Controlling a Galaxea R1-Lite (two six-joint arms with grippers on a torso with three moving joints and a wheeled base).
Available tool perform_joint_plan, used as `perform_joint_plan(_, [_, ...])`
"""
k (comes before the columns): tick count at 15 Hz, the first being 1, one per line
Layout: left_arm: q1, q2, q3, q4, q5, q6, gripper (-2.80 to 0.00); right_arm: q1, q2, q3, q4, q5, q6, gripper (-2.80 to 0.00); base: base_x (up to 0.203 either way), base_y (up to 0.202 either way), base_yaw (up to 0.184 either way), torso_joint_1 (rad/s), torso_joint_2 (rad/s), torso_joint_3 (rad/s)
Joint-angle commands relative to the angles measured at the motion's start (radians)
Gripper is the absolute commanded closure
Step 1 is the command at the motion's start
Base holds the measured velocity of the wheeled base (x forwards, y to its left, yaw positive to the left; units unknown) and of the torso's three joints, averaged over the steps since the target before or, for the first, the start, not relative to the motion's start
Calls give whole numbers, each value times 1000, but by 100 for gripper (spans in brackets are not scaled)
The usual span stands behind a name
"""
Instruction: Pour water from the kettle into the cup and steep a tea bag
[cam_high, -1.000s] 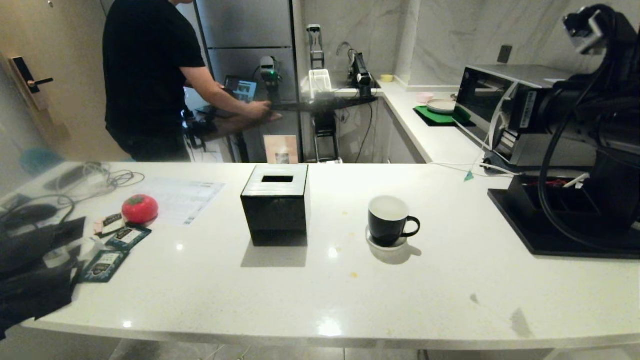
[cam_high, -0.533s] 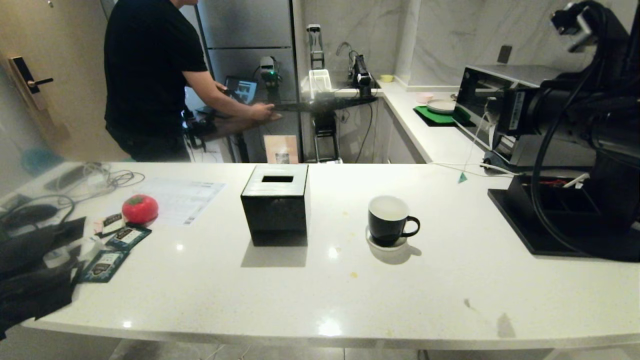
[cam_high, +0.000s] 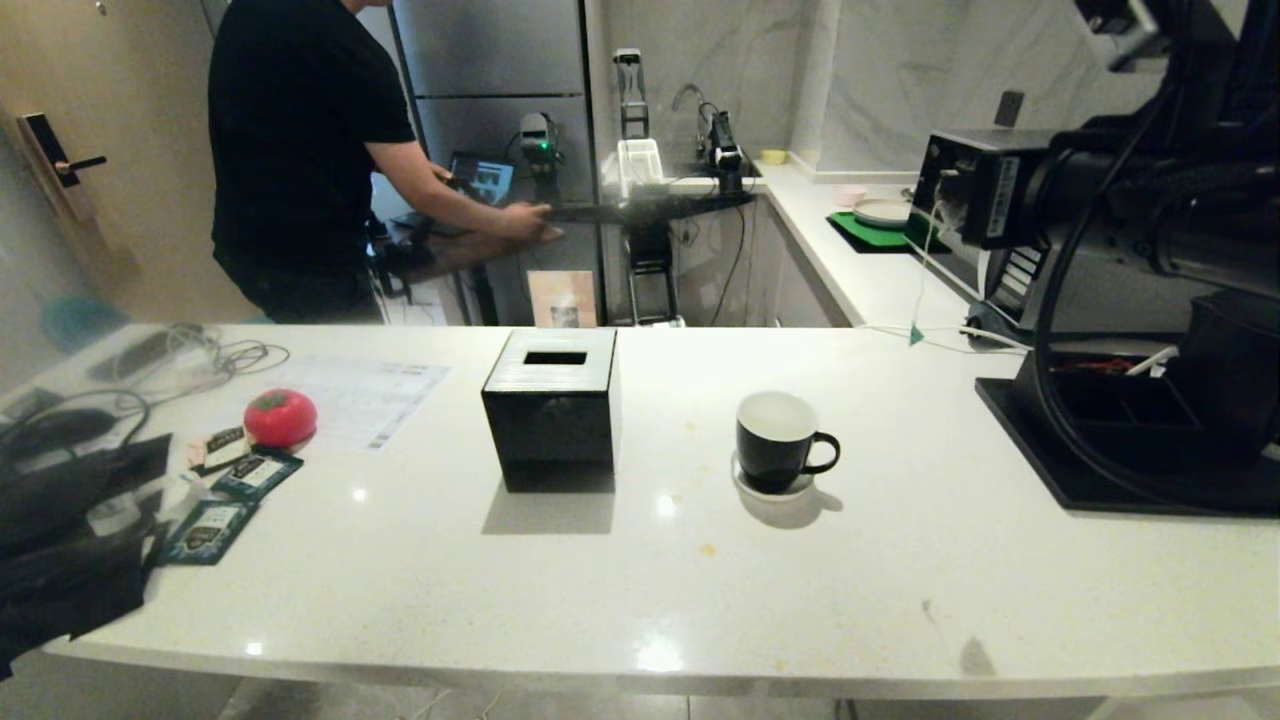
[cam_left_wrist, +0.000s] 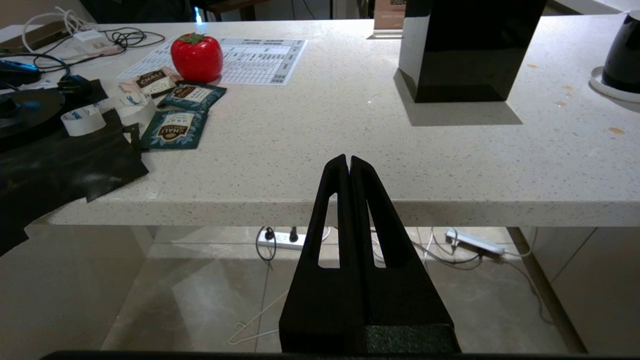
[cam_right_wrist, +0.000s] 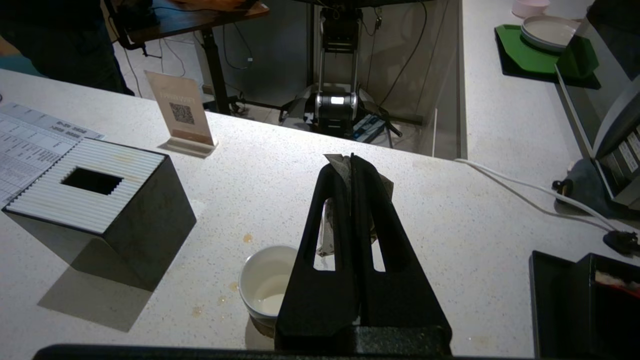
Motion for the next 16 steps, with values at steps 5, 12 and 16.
perform_joint_plan(5, [0, 1, -4, -14, -9, 22, 0, 20, 51, -33, -2, -1, -12, 0, 0, 0, 0, 0, 0, 0])
perform_joint_plan(12, [0, 15, -65, 27, -16, 20, 0, 34, 48, -27, -2, -1, -12, 0, 0, 0, 0, 0, 0, 0])
perform_joint_plan(16, [-1, 72, -99, 34, -16, -23, 0, 34, 46, -28, -4, -3, -11, 0, 0, 0, 0, 0, 0, 0])
